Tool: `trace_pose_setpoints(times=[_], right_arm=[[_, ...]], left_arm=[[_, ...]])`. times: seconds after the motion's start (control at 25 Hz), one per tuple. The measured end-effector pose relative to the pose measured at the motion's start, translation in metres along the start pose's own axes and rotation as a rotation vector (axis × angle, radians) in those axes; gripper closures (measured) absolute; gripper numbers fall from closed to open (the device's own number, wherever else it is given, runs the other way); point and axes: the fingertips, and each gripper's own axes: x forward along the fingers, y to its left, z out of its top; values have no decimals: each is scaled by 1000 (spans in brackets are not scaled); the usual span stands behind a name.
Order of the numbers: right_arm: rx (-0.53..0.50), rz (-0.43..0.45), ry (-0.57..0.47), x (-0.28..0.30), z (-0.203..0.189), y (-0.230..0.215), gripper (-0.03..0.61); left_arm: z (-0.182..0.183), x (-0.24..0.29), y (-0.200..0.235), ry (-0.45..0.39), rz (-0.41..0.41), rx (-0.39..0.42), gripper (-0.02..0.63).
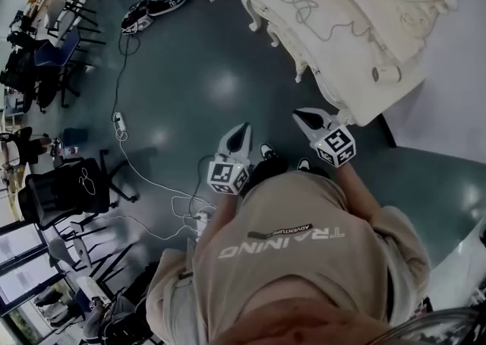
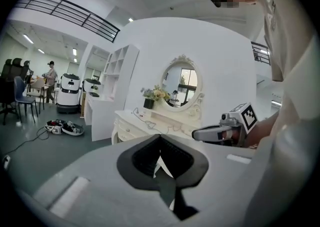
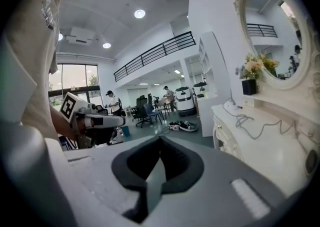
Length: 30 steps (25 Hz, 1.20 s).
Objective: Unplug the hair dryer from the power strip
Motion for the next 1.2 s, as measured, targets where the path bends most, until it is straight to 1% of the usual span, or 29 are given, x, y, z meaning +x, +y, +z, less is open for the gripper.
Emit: trace_pose_setpoints(times=[0.12,0.24,0.32,0.44,0.52,0.6,0.72,0.8,0.88,1.0,1.2], right_arm=[[-6,-46,-43,39,36,-8,575],[-40,-94,-76,74,61,-19,575],[-24,-112,-90,93,69,-29,575],[10,-117,-58,112,69,-39,575],[23,-111,-34,130,69,-52,575],[25,-97,-18,151,71,-65,575],[-11,-69,-12,180,82,-91,575],[-10,-52,-28,198,98,-116,575],[13,-30,-51,213,115,-142,575],[29,10,-75,234,138,-185,575],[8,48,-61,262,156,-260,575]], left_arm=[[24,10,41,-29,-40,52,607],[34,24,82,-44,-73,93,607],[36,36,107,-38,-76,93,607],[45,45,130,-36,-72,83,607],[49,54,145,-25,-69,88,607],[42,67,161,9,-63,72,607],[41,93,177,42,-52,60,607],[56,115,185,42,-37,77,607],[76,138,193,40,-24,85,607],[103,183,202,49,-28,93,607],[127,265,219,46,2,51,607]])
